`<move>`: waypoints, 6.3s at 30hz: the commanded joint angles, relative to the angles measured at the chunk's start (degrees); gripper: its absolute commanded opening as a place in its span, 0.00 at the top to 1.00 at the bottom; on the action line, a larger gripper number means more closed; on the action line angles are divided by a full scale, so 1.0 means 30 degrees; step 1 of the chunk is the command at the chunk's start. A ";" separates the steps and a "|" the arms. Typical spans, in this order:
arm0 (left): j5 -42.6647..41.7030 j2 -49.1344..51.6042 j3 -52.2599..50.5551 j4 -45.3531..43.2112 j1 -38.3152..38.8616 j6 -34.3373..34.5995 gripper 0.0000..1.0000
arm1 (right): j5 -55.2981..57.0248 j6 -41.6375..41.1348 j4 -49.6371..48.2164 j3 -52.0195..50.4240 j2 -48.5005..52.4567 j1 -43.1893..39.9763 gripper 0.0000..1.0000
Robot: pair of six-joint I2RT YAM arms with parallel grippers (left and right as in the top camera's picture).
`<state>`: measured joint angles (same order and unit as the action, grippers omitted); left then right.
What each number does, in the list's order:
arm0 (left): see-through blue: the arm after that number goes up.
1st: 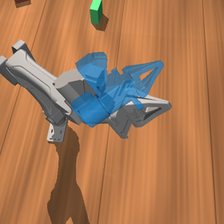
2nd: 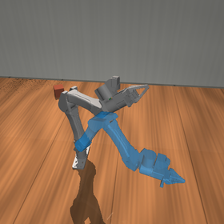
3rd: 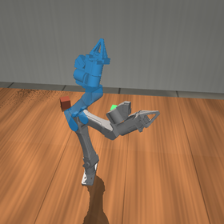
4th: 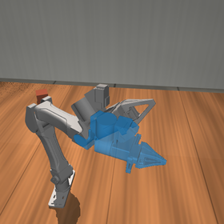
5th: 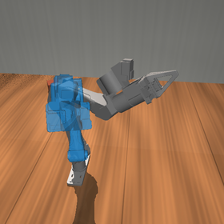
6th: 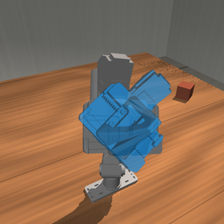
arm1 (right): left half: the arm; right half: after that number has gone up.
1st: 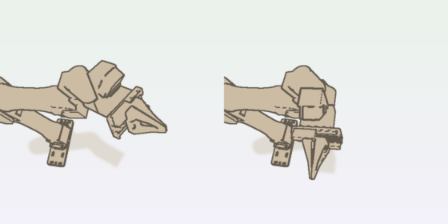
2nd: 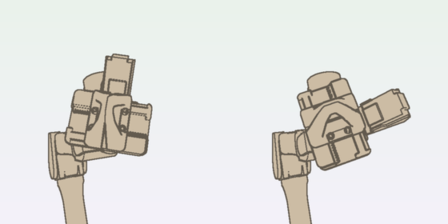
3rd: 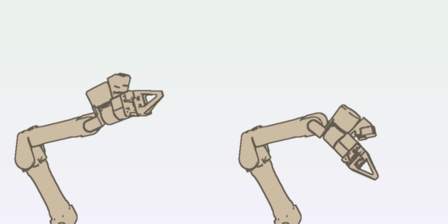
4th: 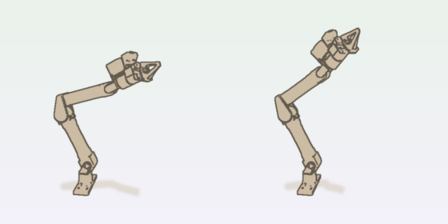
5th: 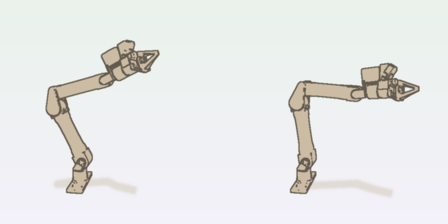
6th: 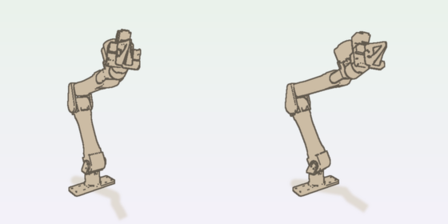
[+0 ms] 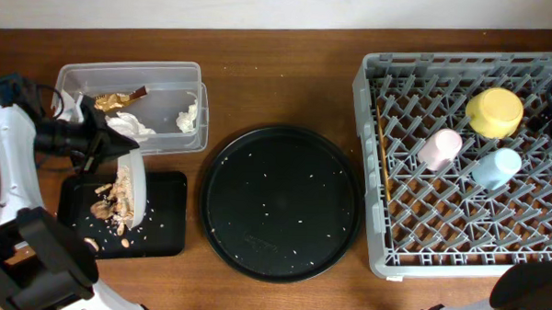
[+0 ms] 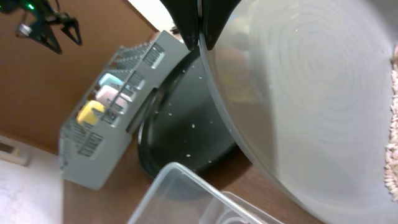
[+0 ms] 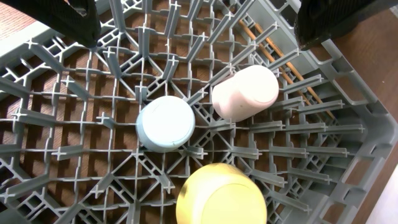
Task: Sort waste into correct bins and load items into the dishwasher rack
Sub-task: 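Tilt the plate with the left gripper to dump food onto the tray, then set the empty white plate back on the round tray and retract left arm, then reach the right gripper to the white plate's rim on the round tray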
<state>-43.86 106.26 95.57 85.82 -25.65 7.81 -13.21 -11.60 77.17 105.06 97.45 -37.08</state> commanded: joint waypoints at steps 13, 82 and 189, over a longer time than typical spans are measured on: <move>-0.3155 -0.0605 -0.0036 0.3024 -0.3563 -0.4860 0.98 | -0.0029 0.0058 0.0000 0.0270 -0.0131 0.0087 0.02; 2.1056 -0.1719 -0.3956 -1.1766 2.5733 0.9632 0.99 | -0.0029 0.0058 0.0000 0.0270 -0.0131 0.0087 0.02; 1.9759 -0.7067 -0.1588 -0.3286 0.4619 0.9617 0.01 | -0.0663 -0.0437 -0.5814 -0.5406 0.8735 2.1260 0.88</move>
<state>15.25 85.38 90.65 75.90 -11.55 36.69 -13.45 -12.78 59.70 89.80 123.81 25.65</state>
